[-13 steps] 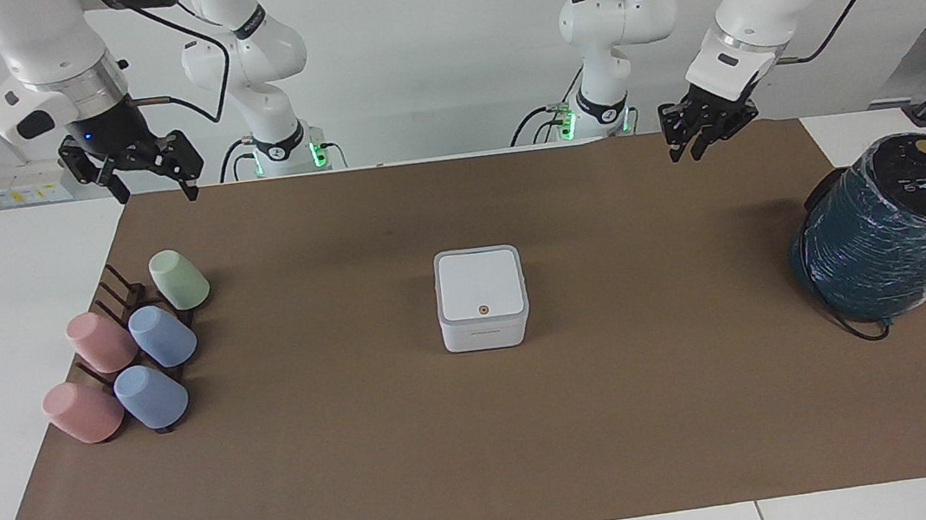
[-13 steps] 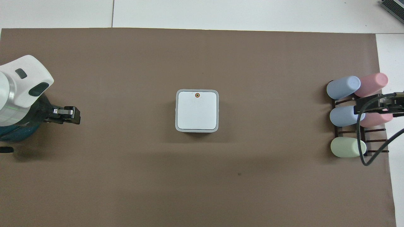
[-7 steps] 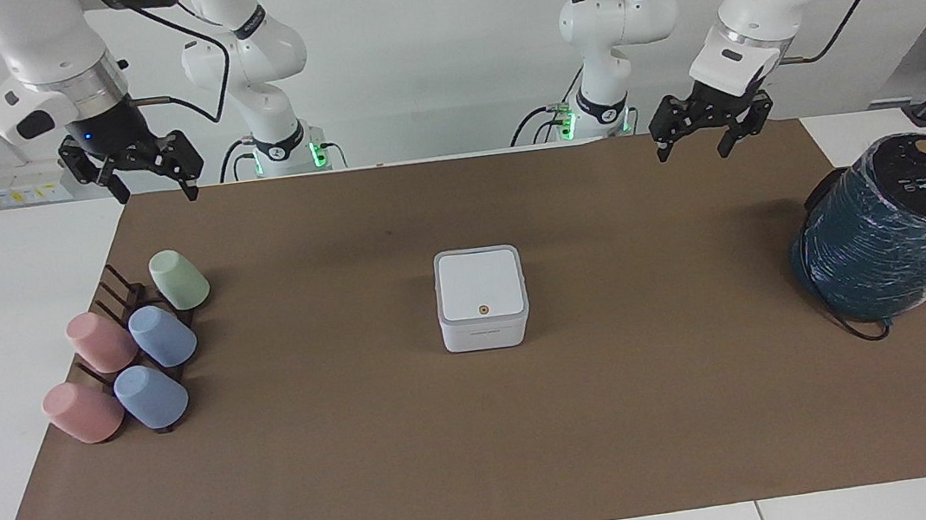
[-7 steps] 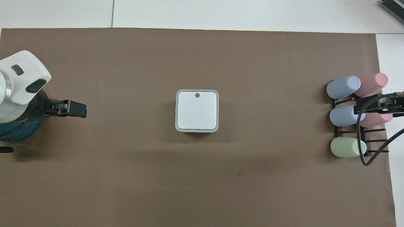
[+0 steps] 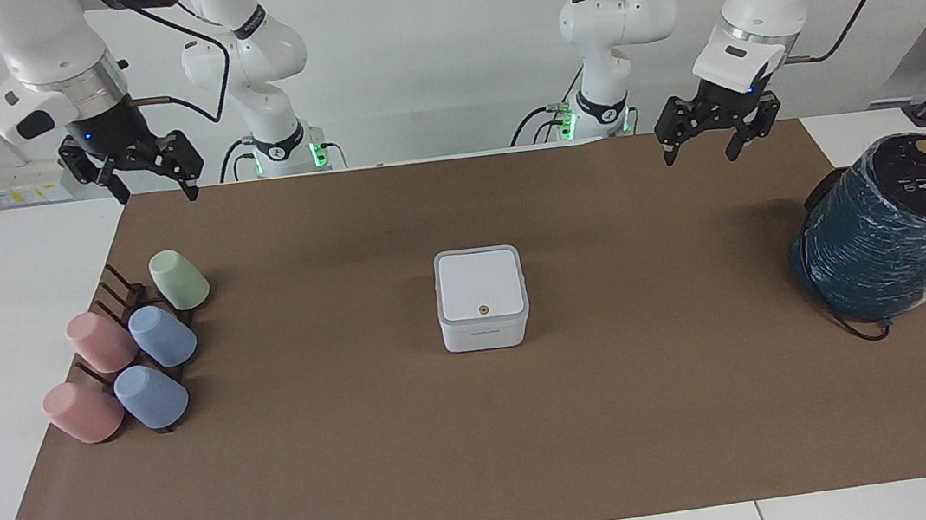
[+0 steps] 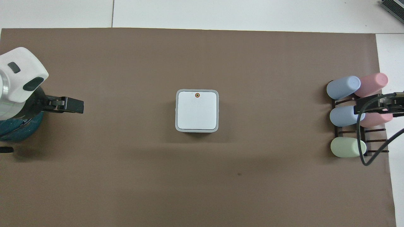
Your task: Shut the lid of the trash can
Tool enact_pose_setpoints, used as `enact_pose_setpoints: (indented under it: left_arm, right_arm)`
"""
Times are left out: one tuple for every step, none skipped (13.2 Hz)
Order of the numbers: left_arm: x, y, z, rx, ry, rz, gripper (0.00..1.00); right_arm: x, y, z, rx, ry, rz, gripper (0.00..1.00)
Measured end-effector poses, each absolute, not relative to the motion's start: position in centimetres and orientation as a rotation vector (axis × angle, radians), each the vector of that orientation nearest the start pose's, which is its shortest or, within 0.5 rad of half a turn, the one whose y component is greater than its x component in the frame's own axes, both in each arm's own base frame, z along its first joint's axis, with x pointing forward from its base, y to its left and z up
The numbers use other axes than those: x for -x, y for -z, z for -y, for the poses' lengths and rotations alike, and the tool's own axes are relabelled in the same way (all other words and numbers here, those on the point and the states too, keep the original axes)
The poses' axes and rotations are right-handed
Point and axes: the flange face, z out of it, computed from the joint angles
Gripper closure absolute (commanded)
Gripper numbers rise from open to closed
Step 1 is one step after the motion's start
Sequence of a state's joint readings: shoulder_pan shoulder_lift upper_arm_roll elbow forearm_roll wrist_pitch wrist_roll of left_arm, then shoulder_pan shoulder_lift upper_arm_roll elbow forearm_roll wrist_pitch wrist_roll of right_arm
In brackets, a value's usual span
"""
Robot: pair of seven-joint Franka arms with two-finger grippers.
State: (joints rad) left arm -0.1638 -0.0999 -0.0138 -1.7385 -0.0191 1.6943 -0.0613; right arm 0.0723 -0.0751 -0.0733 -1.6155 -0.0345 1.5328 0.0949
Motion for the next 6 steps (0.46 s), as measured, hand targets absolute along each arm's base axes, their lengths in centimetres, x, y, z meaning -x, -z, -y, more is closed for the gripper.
enact_pose_setpoints:
  left_arm:
    - [-52.45, -61.14, 9.60, 3.157, 0.089, -0.181, 0.00]
    - [-52.45, -61.23, 9.58, 3.155, 0.092, -0.181, 0.00]
    - [-52.45, -61.27, 9.56, 3.154, 0.094, -0.181, 0.00]
    - [-52.44, -61.29, 9.56, 3.154, 0.095, -0.181, 0.00]
    - [-52.43, -61.30, 9.56, 3.154, 0.095, -0.181, 0.00]
    - [-52.43, -61.30, 9.55, 3.153, 0.095, -0.181, 0.00]
  right_arm:
    - [-52.71, -64.07, 0.59, 3.167, -0.010, -0.153, 0.00]
    - [-52.71, -64.07, 0.59, 3.167, -0.010, -0.153, 0.00]
    - [-52.71, -64.07, 0.59, 3.167, -0.010, -0.153, 0.00]
    - [-52.71, -64.07, 0.59, 3.167, -0.010, -0.153, 0.00]
    - [-52.71, -64.07, 0.59, 3.167, -0.010, -0.153, 0.00]
    - [-52.71, -64.07, 0.59, 3.167, -0.010, -0.153, 0.00]
